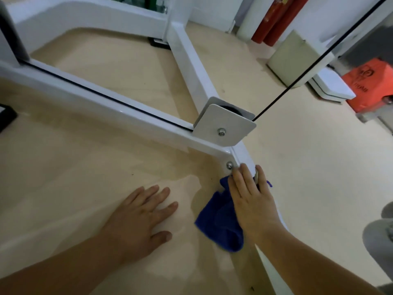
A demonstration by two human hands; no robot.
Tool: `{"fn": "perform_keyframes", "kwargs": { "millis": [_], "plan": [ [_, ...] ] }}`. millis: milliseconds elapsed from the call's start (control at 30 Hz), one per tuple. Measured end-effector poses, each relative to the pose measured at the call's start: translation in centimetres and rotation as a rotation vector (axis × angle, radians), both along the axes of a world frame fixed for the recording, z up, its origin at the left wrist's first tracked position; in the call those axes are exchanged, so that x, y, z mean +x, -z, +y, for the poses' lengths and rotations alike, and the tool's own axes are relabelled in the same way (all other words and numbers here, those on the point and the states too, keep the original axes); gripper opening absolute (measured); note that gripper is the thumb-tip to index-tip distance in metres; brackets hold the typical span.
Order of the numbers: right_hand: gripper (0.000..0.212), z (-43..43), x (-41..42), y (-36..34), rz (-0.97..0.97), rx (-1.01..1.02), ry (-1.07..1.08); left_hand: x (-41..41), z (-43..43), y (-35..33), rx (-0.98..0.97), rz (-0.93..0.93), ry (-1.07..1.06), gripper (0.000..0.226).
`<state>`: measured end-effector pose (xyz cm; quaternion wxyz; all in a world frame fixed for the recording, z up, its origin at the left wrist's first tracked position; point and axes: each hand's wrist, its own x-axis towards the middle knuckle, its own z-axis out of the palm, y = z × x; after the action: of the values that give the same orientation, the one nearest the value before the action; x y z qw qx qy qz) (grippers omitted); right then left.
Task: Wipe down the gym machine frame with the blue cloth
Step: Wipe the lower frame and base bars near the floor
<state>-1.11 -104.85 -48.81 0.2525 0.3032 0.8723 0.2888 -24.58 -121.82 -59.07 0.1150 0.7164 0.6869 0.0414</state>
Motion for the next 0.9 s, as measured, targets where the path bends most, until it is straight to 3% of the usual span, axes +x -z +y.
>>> {"fn": "perform_keyframes", "kwargs": {
  "millis": [133, 233, 333, 467, 767, 900],
  "plan": [
    [0.044, 3.2, -1.2, -1.6, 0.293, -0.024, -0.121, 0.0, -0.2, 0.3, 0.053, -0.002, 0.011, 0.066],
    [0.062, 1.7, 0.3, -1.4, 0.554, -0.112, -0.089, 0.0, -0.2, 0.2, 0.041, -0.027, 0.012, 0.067],
    [0.053, 0.8, 1.5, -1.3, 0.69, -0.217, -0.117, -0.1, -0.3, 0.7, 0.057, -0.044, 0.003, 0.067],
    [0.032, 1.5, 2.0, -1.6, 0.63, -0.18, -0.247, -0.1, -0.6, 1.1, 0.059, -0.052, -0.007, 0.067],
    [0.048, 0.3, 2.7, -0.3, 0.639, -0.214, -0.034, -0.1, -0.5, 1.1, 0.077, -0.046, 0.001, 0.066],
    [0.05, 0.9, 2.7, 0.9, 0.596, -0.143, -0.044, -0.1, -0.6, 1.1, 0.067, -0.054, 0.0, 0.066]
  ]
}}
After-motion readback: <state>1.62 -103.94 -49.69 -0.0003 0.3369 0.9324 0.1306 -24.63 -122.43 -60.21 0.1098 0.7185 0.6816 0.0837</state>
